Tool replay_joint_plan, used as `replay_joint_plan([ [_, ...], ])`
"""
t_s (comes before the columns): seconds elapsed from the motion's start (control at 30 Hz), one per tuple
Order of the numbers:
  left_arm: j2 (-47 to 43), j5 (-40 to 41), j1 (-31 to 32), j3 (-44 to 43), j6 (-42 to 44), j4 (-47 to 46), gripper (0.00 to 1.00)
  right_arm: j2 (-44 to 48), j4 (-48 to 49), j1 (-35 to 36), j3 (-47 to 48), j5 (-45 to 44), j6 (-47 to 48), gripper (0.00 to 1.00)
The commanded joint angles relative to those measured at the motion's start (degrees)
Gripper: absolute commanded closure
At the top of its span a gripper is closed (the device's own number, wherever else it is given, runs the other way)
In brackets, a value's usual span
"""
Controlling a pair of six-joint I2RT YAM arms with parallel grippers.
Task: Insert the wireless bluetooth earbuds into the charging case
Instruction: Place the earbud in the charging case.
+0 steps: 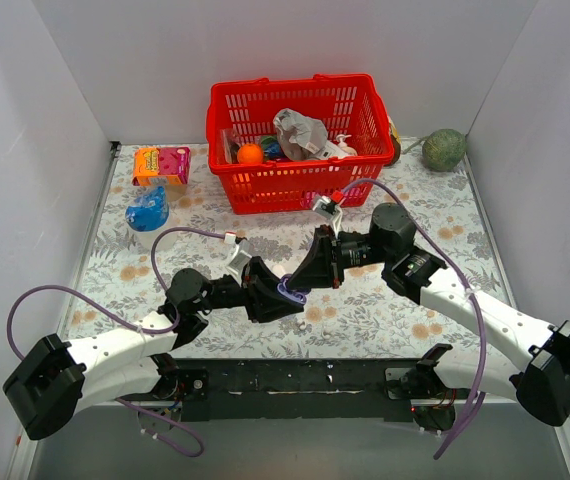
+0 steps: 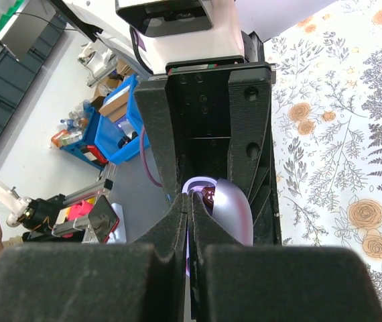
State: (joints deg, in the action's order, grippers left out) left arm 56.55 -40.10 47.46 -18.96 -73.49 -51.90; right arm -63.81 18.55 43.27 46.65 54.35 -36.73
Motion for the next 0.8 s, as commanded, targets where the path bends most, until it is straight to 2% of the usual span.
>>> replay_joint_plan([
  [0.0,-0.57,0.46,0.26,-1.43,0.28,-1.71,1.00,0.53,-2.81,0.41,3.44,-1.08,2.28,0.97],
  [0.13,-1.18,0.98,0.26,-1.25,0.46,-1.45,1.00,1.05,-3.78,0.33,4.06,-1.35,2.54,0.86],
  [0.27,-1.53,1.25,0.26,-1.34,0.72,-0.84,1.00,1.32,-5.36,0.33,4.50,-1.70,3.33,0.80],
  [0.77,-2.06,2.04,0.26,-1.17,1.07,-0.04,1.00,2.90,-11.07,0.33,6.87,-3.63,6.14,0.67],
])
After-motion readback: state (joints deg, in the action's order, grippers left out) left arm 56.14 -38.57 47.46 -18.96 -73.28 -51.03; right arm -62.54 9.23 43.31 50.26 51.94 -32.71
